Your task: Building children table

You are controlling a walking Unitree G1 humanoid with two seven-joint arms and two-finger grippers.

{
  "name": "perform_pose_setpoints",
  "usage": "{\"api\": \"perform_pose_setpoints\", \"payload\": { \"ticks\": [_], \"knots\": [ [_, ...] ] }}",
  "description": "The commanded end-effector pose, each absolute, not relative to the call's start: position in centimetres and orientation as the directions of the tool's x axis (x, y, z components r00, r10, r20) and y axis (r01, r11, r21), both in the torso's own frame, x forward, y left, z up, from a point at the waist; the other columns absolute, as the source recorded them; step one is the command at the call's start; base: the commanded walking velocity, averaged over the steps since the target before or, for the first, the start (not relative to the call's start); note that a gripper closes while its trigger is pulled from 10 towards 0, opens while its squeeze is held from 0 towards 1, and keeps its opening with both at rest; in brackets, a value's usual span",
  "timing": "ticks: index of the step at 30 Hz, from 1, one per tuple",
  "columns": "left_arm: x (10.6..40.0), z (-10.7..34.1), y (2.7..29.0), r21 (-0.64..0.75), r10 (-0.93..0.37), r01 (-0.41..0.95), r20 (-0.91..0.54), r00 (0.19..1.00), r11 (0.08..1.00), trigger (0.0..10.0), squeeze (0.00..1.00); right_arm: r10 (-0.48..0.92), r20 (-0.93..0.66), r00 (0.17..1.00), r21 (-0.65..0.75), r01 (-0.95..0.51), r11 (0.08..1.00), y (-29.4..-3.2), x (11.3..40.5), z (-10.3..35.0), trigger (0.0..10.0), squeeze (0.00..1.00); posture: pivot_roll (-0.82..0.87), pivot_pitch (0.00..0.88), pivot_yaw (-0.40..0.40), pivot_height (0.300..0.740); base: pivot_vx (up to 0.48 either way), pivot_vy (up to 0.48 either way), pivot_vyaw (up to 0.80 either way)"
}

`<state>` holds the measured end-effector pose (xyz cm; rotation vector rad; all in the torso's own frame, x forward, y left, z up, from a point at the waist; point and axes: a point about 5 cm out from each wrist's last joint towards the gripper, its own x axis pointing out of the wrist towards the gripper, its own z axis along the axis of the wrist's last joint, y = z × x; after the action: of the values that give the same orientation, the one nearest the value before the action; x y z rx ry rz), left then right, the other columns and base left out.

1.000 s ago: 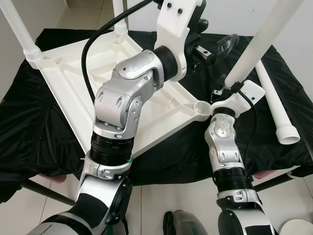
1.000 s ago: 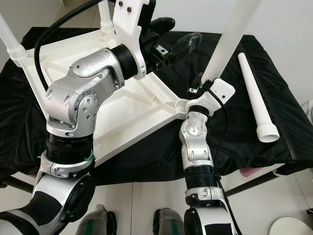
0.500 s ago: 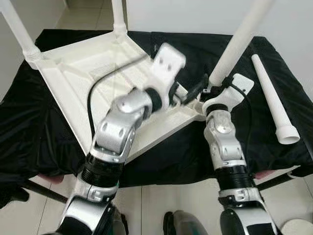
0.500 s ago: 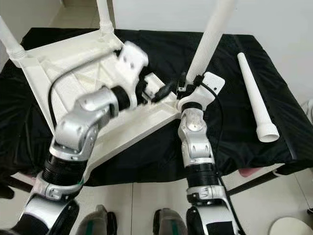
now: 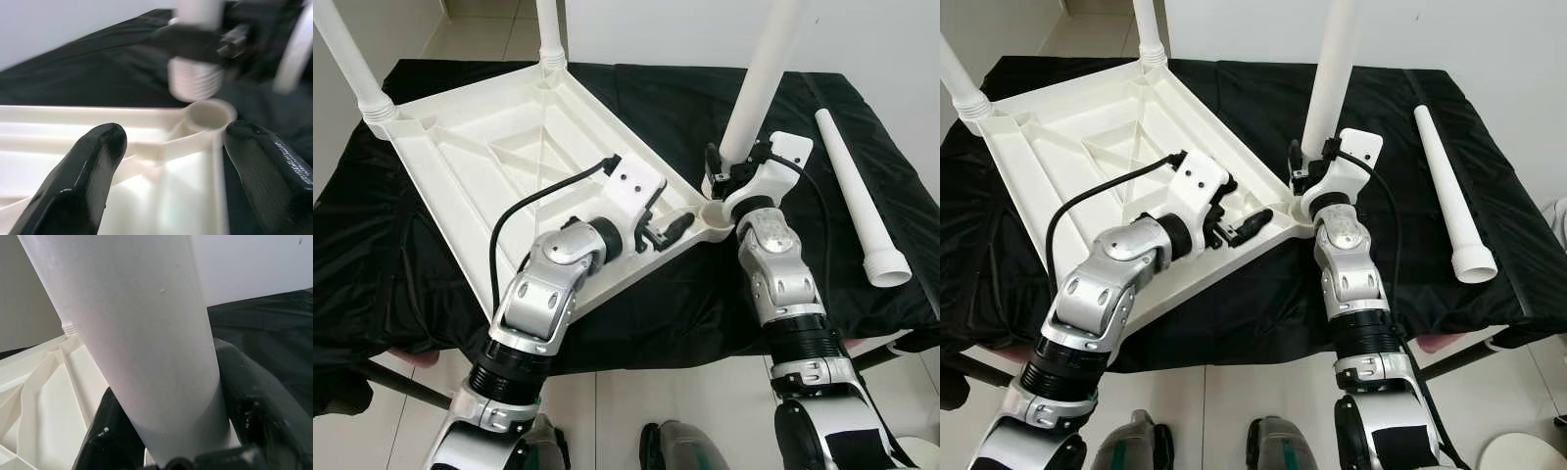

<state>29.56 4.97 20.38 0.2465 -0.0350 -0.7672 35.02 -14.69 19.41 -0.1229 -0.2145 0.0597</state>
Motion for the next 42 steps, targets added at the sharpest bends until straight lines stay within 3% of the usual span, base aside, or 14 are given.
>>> {"api": "perform_pose_setpoints", "payload": {
  "ticks": [1, 3, 6, 9, 17, 19, 42],
  "knots": [
    [29.8, 19.8, 5.4, 0.252, -0.599, 0.590, -0.047, 0.799, 0.767, 10.0, 0.00, 0.078, 0.195, 0.978, -0.125, -0.054, 0.991, -14.8, 35.0, 19.3, 10.0, 0.00, -0.12, 0.024, -0.026, 0.740, 0.000, 0.000, 0.00],
    [29.8, 19.6, 5.5, 0.242, -0.590, 0.586, -0.060, 0.805, 0.774, 10.0, 0.00, 0.081, 0.195, 0.977, -0.130, -0.057, 0.990, -14.8, 35.0, 19.3, 10.0, 0.00, -0.12, 0.020, -0.024, 0.740, 0.000, 0.000, 0.00],
    [29.3, 19.2, 5.6, 0.409, -0.555, 0.513, -0.019, 0.832, 0.755, 10.0, 0.00, 0.112, 0.178, 0.978, -0.133, -0.089, 0.987, -14.9, 34.8, 18.9, 10.0, 0.00, -0.12, 0.009, -0.007, 0.740, 0.000, 0.000, 0.00],
    [29.2, 18.7, 5.7, 0.426, -0.540, 0.497, -0.022, 0.841, 0.756, 10.0, 0.00, 0.116, 0.170, 0.979, -0.140, -0.092, 0.986, -15.1, 34.7, 18.6, 10.0, 0.00, -0.13, 0.004, -0.005, 0.740, 0.000, 0.000, 0.00],
    [28.8, 17.7, 5.6, 0.314, -0.561, 0.543, -0.040, 0.827, 0.779, 10.0, 0.00, 0.119, 0.140, 0.983, -0.168, -0.094, 0.981, -15.7, 34.1, 17.8, 10.0, 0.00, -0.14, 0.000, -0.012, 0.740, 0.000, 0.000, 0.00],
    [28.8, 17.8, 5.6, 0.220, -0.598, 0.589, -0.032, 0.801, 0.778, 10.0, 0.00, 0.124, 0.122, 0.985, -0.173, -0.102, 0.980, -15.9, 33.8, 17.6, 10.0, 0.00, -0.14, 0.000, -0.017, 0.740, 0.000, 0.000, 0.00],
    [28.5, 18.8, 5.3, 0.178, -0.673, 0.663, -0.004, 0.739, 0.727, 10.0, 0.00, 0.151, 0.085, 0.985, -0.125, -0.140, 0.982, -15.4, 34.3, 14.9, 10.0, 0.00, -0.11, 0.032, -0.013, 0.740, 0.000, 0.000, 0.00]
  ]
}}
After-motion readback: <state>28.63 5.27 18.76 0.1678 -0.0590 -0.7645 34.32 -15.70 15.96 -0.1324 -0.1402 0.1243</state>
